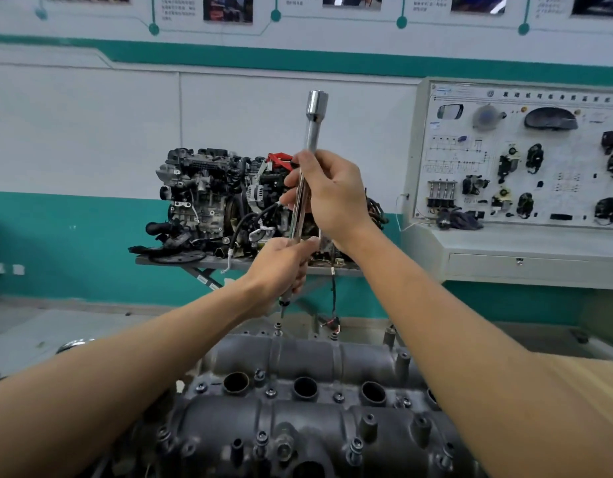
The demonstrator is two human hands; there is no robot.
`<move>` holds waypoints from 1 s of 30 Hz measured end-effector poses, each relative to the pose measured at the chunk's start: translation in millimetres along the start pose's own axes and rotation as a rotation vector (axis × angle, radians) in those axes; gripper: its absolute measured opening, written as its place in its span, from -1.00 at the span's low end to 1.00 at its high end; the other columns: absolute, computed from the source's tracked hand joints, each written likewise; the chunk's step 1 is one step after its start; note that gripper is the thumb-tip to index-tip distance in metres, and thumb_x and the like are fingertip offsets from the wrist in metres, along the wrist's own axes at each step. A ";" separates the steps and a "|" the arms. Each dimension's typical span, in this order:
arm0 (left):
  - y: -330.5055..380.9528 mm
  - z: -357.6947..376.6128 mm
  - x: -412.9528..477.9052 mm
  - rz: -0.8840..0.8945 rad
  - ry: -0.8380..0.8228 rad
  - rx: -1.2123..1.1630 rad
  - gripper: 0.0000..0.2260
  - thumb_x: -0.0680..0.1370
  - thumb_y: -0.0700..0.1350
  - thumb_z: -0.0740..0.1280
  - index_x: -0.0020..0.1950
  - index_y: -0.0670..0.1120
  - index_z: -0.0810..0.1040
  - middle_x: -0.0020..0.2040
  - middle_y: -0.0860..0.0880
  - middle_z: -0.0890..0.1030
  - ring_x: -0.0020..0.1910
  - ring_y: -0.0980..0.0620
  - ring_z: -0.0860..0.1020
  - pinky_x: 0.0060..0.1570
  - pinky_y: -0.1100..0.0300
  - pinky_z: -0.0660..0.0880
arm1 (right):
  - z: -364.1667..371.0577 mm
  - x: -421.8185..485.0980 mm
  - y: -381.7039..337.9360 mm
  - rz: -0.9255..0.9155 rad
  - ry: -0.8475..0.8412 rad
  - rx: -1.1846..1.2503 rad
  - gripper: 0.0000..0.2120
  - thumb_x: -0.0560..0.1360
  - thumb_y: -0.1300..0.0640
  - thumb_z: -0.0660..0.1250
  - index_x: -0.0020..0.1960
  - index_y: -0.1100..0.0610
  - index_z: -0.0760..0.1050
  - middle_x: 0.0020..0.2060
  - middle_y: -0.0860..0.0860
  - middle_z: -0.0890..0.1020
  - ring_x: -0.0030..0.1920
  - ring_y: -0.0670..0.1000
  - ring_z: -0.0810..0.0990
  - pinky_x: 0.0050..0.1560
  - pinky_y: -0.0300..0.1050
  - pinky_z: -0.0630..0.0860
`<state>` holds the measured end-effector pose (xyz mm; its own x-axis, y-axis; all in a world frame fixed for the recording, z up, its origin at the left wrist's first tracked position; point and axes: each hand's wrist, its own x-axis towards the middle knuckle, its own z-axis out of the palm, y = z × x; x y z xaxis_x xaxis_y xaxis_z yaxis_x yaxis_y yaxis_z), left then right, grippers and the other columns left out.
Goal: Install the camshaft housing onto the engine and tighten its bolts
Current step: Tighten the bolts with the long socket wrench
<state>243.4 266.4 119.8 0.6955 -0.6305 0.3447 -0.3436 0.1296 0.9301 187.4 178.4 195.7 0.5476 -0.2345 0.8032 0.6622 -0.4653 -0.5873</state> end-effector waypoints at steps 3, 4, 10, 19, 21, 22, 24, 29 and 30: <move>-8.0 -5.8 -1.5 -0.011 0.035 0.004 -0.59 0.66 0.00 0.25 -0.38 0.01 0.26 -0.54 0.06 0.28 -0.52 0.02 0.22 -0.52 0.22 0.16 | 8.3 -2.9 3.9 0.002 -0.014 0.003 -0.76 0.68 0.09 0.19 -0.11 0.13 0.51 -0.37 -0.03 0.63 -0.40 0.09 0.67 -0.14 0.25 0.60; -11.2 -6.7 -1.4 -0.001 0.045 0.004 -0.57 0.66 0.00 0.25 -0.40 0.02 0.27 -0.54 0.05 0.28 -0.52 0.02 0.22 -0.51 0.21 0.17 | 10.2 -3.6 4.3 -0.001 -0.024 -0.003 -0.76 0.68 0.09 0.19 -0.10 0.15 0.51 -0.36 -0.03 0.63 -0.40 0.09 0.67 -0.14 0.26 0.59; -18.7 -9.5 4.0 0.040 0.050 -0.043 -0.49 0.64 0.00 0.27 -0.53 0.06 0.32 -0.54 0.07 0.28 -0.50 0.01 0.22 -0.38 0.07 0.14 | 14.5 -2.1 -0.2 0.011 -0.024 -0.034 -0.75 0.68 0.09 0.20 -0.11 0.15 0.52 -0.33 0.00 0.63 -0.41 0.07 0.68 -0.10 0.22 0.60; -20.8 -8.0 0.8 0.070 0.036 -0.050 -0.53 0.62 -0.03 0.26 -0.51 0.06 0.34 -0.53 0.06 0.30 -0.49 0.03 0.25 -0.37 0.06 0.19 | 14.8 -5.0 -1.0 -0.017 -0.017 -0.039 -0.73 0.68 0.08 0.20 -0.10 0.20 0.53 -0.32 0.01 0.63 -0.41 0.06 0.68 -0.24 0.00 0.58; -21.0 -7.4 0.8 0.070 0.037 -0.035 -0.53 0.63 -0.04 0.25 -0.50 0.07 0.33 -0.53 0.07 0.30 -0.50 0.04 0.26 -0.38 0.08 0.19 | 12.4 -6.5 1.2 -0.020 -0.020 -0.004 -0.75 0.68 0.09 0.20 -0.05 0.22 0.53 -0.32 0.00 0.63 -0.41 0.05 0.67 -0.24 -0.01 0.58; -21.1 -7.3 0.8 0.074 0.030 -0.029 -0.53 0.64 -0.04 0.25 -0.48 0.06 0.32 -0.52 0.06 0.29 -0.50 0.05 0.26 -0.40 0.10 0.20 | 10.6 -7.1 1.7 -0.021 -0.028 0.018 -0.76 0.68 0.09 0.20 -0.03 0.23 0.53 -0.32 -0.02 0.63 -0.40 0.04 0.67 -0.25 -0.02 0.59; -20.9 -7.8 0.4 0.085 0.008 -0.027 -0.58 0.66 -0.04 0.26 -0.41 0.06 0.31 -0.50 0.04 0.30 -0.51 0.07 0.27 -0.45 0.18 0.25 | 7.3 -8.0 1.3 -0.021 -0.058 0.054 -0.77 0.68 0.10 0.18 0.00 0.21 0.52 -0.32 -0.03 0.64 -0.38 0.03 0.67 -0.26 -0.04 0.60; -21.8 -9.6 0.8 0.116 -0.008 -0.016 -0.63 0.66 -0.03 0.26 -0.34 -0.01 0.33 -0.48 0.02 0.33 -0.47 0.07 0.32 -0.39 0.22 0.35 | 6.0 -10.5 2.1 0.010 -0.120 0.102 -0.81 0.70 0.14 0.13 0.05 0.13 0.50 -0.23 0.01 0.65 -0.29 0.06 0.68 -0.19 -0.01 0.62; -21.7 -10.0 1.3 0.121 -0.003 -0.010 -0.62 0.66 -0.03 0.26 -0.34 -0.02 0.34 -0.48 0.02 0.35 -0.46 0.06 0.33 -0.37 0.19 0.36 | 6.0 -10.7 3.1 0.022 -0.125 0.109 -0.82 0.70 0.16 0.12 0.07 0.13 0.50 -0.22 0.02 0.65 -0.28 0.06 0.68 -0.18 -0.02 0.63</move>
<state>258.0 270.4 101.3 0.6477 -0.6118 0.4540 -0.4183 0.2124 0.8831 186.6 184.6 184.6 0.6174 -0.1319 0.7755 0.6975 -0.3640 -0.6173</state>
